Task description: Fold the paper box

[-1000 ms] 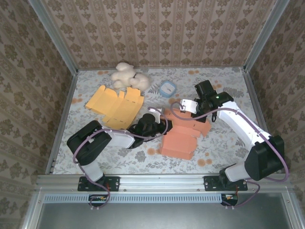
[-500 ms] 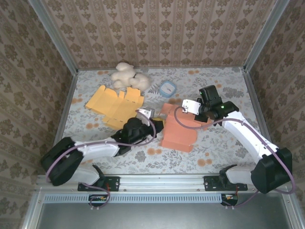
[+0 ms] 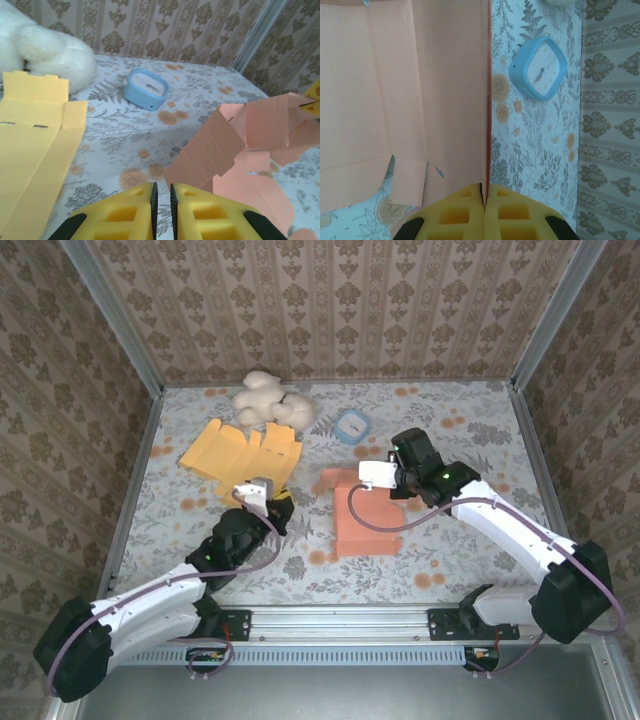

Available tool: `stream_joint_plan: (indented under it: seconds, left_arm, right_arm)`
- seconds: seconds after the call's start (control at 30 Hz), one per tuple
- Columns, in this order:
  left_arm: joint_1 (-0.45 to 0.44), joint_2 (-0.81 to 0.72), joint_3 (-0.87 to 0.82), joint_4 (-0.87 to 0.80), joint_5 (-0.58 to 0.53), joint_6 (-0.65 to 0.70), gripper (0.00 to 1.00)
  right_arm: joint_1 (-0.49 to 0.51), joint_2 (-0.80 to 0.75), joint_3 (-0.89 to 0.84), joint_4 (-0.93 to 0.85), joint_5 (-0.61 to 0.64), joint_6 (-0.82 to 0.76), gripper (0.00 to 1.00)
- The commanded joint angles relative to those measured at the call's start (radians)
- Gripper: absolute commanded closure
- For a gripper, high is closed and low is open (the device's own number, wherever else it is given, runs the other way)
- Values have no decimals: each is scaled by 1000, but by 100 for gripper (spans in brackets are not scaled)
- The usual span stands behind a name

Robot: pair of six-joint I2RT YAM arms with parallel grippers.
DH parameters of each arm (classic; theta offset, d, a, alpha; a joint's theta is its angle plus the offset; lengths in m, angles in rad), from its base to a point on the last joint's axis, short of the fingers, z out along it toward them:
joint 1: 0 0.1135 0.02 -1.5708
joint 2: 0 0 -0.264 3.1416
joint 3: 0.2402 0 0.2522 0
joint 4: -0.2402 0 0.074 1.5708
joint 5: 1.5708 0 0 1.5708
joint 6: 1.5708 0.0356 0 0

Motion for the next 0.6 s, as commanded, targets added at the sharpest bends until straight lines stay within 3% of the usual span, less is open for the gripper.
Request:
stream_joint_plan:
  seconds: [0.0,0.37,0.57]
  left_arm:
    - [24,-16,-36,15,-25,57,82]
    - [100,28,-112,119,-18,66,81]
    - [110,75,-119,161,2,84,81]
  right_arm:
    - [39,38,-4,72,80,-22,100]
    - [105,75,-129,384,202,-153,100]
    - [106,83,-166,487,207,-193,100]
